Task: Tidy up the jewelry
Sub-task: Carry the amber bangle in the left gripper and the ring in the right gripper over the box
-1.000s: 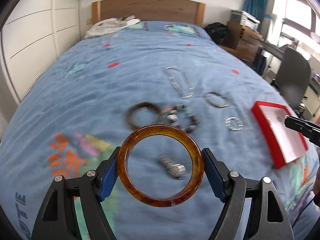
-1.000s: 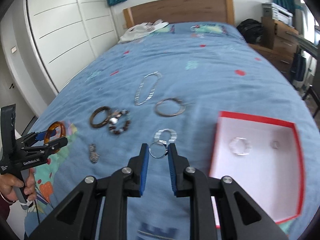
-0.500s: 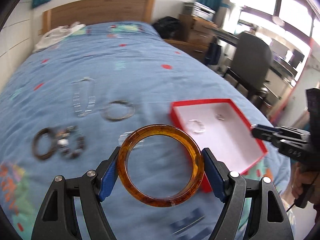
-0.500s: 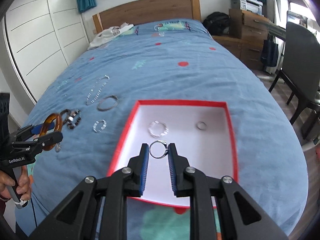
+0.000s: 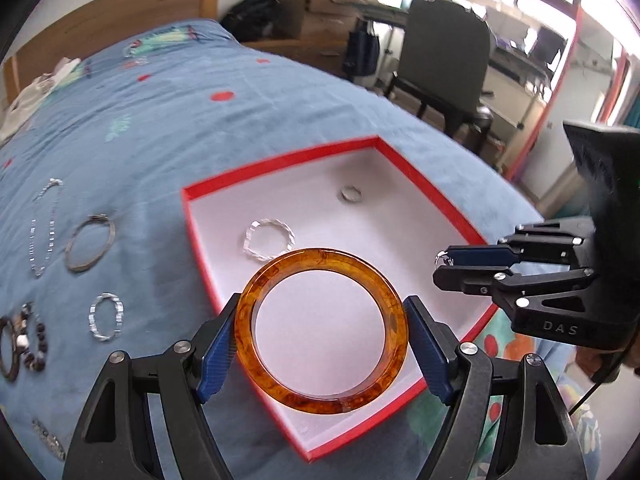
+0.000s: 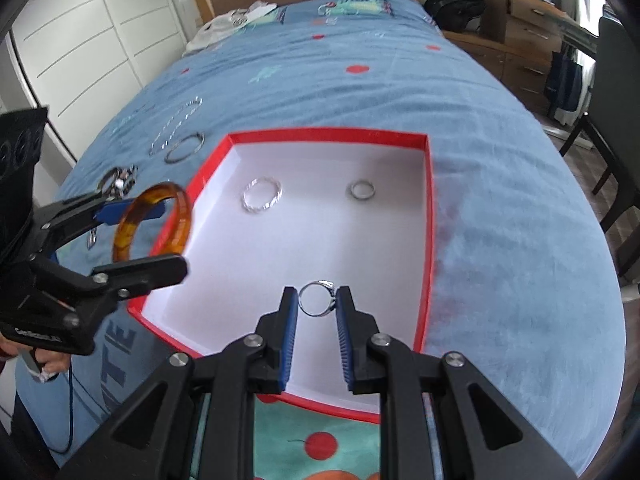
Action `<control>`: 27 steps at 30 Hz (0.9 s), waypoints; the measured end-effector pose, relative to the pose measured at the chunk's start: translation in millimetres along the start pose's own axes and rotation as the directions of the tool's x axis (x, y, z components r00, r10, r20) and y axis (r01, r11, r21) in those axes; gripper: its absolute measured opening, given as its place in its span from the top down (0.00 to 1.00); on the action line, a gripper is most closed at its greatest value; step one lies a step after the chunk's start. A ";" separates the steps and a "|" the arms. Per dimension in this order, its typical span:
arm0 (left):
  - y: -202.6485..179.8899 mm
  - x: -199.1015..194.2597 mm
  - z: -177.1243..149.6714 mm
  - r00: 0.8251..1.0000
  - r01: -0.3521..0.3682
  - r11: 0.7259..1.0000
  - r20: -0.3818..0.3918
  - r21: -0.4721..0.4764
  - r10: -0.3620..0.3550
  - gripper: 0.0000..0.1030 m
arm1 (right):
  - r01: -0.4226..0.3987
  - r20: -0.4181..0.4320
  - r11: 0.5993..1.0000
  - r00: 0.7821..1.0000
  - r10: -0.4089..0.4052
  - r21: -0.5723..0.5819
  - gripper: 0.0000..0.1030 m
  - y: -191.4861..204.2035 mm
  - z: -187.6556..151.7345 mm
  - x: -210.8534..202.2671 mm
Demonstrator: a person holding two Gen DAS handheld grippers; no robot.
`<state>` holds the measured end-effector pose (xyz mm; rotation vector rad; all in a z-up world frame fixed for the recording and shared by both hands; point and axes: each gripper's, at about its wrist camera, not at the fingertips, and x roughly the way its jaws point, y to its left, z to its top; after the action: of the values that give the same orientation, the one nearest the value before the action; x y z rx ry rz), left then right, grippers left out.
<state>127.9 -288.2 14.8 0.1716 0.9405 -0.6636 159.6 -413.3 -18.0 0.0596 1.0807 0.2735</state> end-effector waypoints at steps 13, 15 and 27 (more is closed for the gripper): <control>-16.0 40.3 -18.3 0.989 0.009 0.991 -0.148 0.132 0.011 0.26 | -0.006 -0.161 0.989 0.987 -0.019 -0.150 0.82 3.0 -11.8 26.0; -16.7 41.0 -20.0 0.989 0.005 0.989 -0.149 0.146 0.017 0.26 | -0.003 -0.171 0.986 0.985 -0.026 -0.169 0.82 5.2 -12.8 27.7; -23.9 45.2 -19.1 0.986 -0.026 0.982 -0.159 0.187 0.057 0.25 | -0.001 -0.188 0.984 0.982 -0.033 -0.180 0.81 6.5 -12.9 25.2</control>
<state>119.0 -319.6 -28.9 0.4149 1.0298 -0.7055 158.2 -401.8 -44.6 -0.1391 1.2412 0.3667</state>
